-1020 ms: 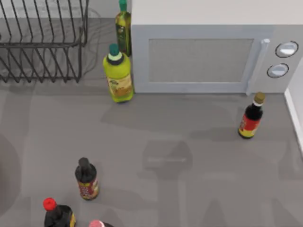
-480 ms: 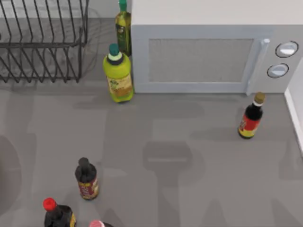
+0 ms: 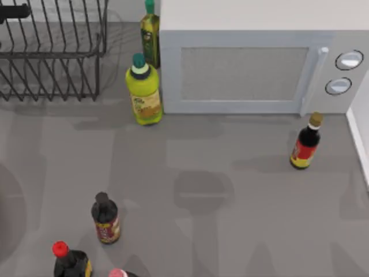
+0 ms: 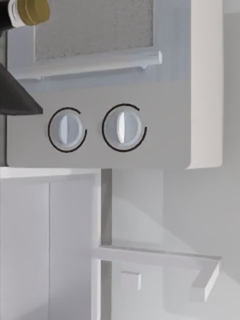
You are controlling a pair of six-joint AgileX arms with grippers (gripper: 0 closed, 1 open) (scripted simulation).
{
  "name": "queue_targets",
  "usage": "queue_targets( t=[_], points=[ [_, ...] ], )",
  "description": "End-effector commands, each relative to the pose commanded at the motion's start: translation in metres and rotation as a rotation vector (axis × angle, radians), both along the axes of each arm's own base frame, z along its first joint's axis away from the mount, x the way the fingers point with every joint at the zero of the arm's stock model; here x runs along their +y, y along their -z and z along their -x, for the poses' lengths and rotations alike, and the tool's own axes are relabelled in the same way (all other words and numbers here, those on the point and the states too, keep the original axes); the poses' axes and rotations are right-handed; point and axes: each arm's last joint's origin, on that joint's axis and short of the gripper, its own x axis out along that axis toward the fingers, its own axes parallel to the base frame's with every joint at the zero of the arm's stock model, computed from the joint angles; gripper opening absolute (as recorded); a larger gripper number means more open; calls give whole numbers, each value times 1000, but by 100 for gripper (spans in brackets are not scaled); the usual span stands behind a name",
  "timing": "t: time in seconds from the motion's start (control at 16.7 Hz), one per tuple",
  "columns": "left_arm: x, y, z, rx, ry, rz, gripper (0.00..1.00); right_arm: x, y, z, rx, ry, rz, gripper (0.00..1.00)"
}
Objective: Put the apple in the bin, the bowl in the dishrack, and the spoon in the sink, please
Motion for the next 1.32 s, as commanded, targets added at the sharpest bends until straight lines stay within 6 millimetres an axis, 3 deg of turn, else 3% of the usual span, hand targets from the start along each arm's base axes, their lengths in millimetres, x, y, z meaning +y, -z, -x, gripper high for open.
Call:
queue_targets(
  t=[0.78,1.32],
  points=[
    [0,0,0,0,0,0,98,0,0,0,0,0,0,100],
    [1,0,0,-1,-2,0,100,0,0,0,0,0,0,100]
  ],
)
